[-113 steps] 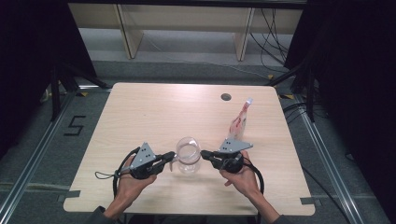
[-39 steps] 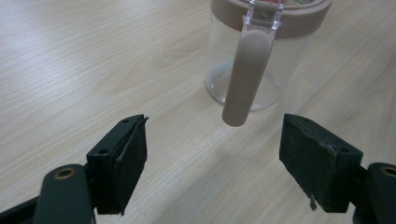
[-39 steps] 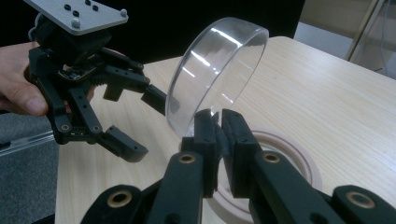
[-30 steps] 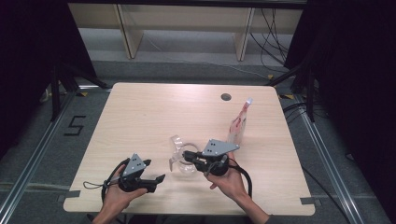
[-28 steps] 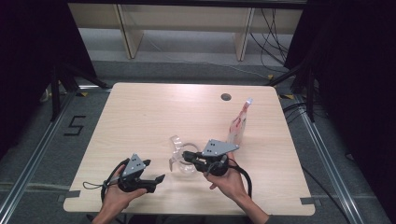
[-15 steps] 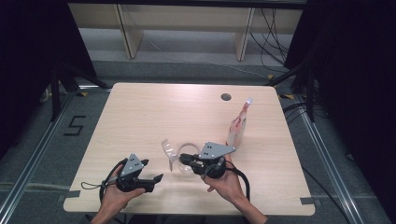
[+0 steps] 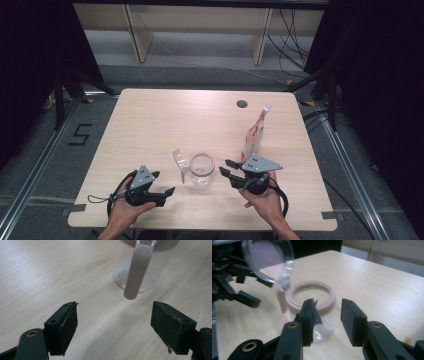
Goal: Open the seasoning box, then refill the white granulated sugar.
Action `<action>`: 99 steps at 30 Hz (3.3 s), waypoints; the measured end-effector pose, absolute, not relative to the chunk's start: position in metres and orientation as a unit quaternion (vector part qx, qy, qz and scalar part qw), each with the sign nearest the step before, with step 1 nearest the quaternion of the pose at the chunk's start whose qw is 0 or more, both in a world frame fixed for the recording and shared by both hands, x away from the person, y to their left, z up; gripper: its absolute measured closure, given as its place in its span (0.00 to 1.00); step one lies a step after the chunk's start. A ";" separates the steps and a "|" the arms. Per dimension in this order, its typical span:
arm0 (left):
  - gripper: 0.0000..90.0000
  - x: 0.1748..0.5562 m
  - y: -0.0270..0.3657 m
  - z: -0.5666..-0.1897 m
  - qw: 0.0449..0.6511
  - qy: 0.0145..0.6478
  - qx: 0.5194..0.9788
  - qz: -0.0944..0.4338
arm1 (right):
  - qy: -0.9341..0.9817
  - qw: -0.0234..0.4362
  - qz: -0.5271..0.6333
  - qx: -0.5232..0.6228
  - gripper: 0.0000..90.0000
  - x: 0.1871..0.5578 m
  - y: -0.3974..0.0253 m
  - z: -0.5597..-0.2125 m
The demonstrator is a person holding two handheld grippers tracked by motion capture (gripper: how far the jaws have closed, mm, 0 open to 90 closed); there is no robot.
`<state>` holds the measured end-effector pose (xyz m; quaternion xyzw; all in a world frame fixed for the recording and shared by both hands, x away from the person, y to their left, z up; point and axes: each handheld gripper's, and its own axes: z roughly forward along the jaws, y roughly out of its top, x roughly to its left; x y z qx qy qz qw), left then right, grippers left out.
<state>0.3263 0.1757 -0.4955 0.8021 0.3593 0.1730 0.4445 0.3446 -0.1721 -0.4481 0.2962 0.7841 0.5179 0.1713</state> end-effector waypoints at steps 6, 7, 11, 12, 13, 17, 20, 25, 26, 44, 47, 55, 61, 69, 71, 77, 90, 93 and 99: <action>0.24 0.327 0.175 -0.497 0.444 0.368 0.800 0.166 | 0.761 0.200 0.514 0.341 0.60 0.342 -0.195 -0.456; 0.24 0.327 0.175 -0.497 0.444 0.368 0.800 0.166 | 0.762 0.199 0.505 0.353 0.58 0.341 -0.198 -0.456; 0.24 0.328 0.176 -0.498 0.440 0.365 0.804 0.165 | 0.745 0.222 0.502 0.377 0.49 0.346 -0.209 -0.459; 0.24 0.328 0.175 -0.499 0.441 0.367 0.802 0.164 | 0.744 0.219 0.501 0.384 0.47 0.347 -0.211 -0.460; 0.24 0.328 0.175 -0.499 0.440 0.367 0.804 0.163 | 0.742 0.223 0.495 0.392 0.45 0.348 -0.213 -0.460; 0.24 0.329 0.173 -0.500 0.444 0.363 0.803 0.164 | 0.733 0.238 0.486 0.412 0.39 0.352 -0.217 -0.465; 0.24 0.329 0.172 -0.499 0.442 0.358 0.806 0.161 | 0.727 0.235 0.482 0.429 0.34 0.353 -0.220 -0.467; 0.24 0.331 0.172 -0.499 0.438 0.356 0.810 0.160 | 0.717 0.250 0.471 0.448 0.21 0.361 -0.226 -0.474; 0.24 0.331 0.172 -0.499 0.438 0.356 0.810 0.160 | 0.717 0.250 0.471 0.448 0.21 0.361 -0.226 -0.474; 0.24 0.329 0.172 -0.502 0.438 0.367 0.805 0.160 | 0.707 0.263 0.461 0.467 0.18 0.373 -0.216 -0.484; 0.24 0.328 0.172 -0.503 0.436 0.366 0.807 0.156 | 0.701 0.276 0.460 0.470 0.18 0.379 -0.215 -0.486; 0.23 0.329 0.171 -0.503 0.436 0.353 0.813 0.156 | 0.682 0.299 0.468 0.476 0.18 0.386 -0.215 -0.486; 0.23 0.332 0.167 -0.504 0.434 0.347 0.818 0.149 | 0.679 0.317 0.461 0.475 0.18 0.392 -0.211 -0.488; 0.23 0.333 0.165 -0.504 0.437 0.346 0.817 0.148 | 0.684 0.313 0.450 0.481 0.18 0.400 -0.202 -0.494; 0.23 0.333 0.164 -0.505 0.441 0.350 0.814 0.146 | 0.677 0.314 0.454 0.487 0.18 0.403 -0.200 -0.497; 0.23 0.332 0.164 -0.505 0.443 0.352 0.812 0.146 | 0.673 0.311 0.453 0.494 0.17 0.408 -0.199 -0.498; 0.23 0.332 0.165 -0.504 0.444 0.348 0.812 0.150 | 0.673 0.306 0.455 0.496 0.35 0.408 -0.207 -0.497; 0.23 0.331 0.165 -0.504 0.443 0.348 0.813 0.148 | 0.677 0.308 0.461 0.485 0.40 0.409 -0.212 -0.497; 0.23 0.331 0.165 -0.504 0.443 0.348 0.813 0.148 | 0.683 0.283 0.461 0.492 0.49 0.404 -0.222 -0.494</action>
